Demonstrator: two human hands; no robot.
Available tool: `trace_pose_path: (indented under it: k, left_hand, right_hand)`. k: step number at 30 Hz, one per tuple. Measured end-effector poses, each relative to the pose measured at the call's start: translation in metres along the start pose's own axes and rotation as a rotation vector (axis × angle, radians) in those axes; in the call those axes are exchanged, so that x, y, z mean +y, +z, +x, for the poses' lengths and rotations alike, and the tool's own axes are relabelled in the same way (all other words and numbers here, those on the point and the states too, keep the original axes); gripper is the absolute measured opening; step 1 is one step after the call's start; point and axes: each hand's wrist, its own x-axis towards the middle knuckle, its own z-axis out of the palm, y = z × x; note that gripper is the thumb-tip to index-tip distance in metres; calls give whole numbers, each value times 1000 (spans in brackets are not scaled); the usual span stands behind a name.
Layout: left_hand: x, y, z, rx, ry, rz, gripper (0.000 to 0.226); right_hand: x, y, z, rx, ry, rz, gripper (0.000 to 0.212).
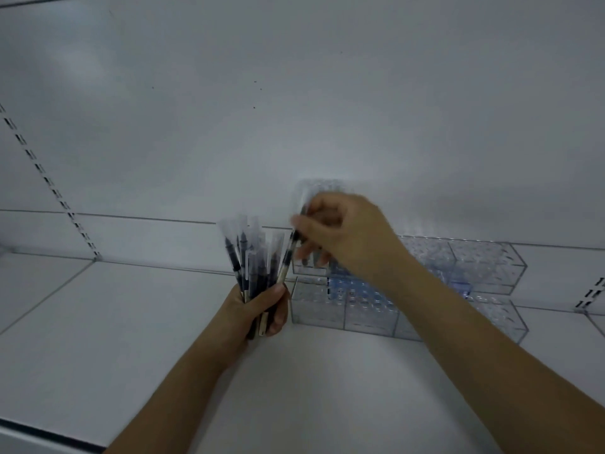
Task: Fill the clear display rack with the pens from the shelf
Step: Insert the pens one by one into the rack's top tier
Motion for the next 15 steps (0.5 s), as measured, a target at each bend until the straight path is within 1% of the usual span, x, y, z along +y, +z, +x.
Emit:
trace_pose_path:
  k: [3,5,7,10,15]
  left_hand:
    - [-1,-1,1,2,-18,-12,38]
    - [-1,-2,1,4,-22,-41,37]
    - [-1,-2,2,9,-25,-58,41]
    - [-2,-2,3,17,-27,-54,51]
    - [-4,-2,4,28,-37,-40,54]
  right_hand:
    - [-15,-27,-1,267,-202,-72,10]
    - [-18,-45,-1,364,-288,-159,11]
    - [-14,-58,0,384,-301,-237,13]
    - [-5,-63,3,351,-275,-298,11]
    - [5,-59,7,281,-239,-345,7]
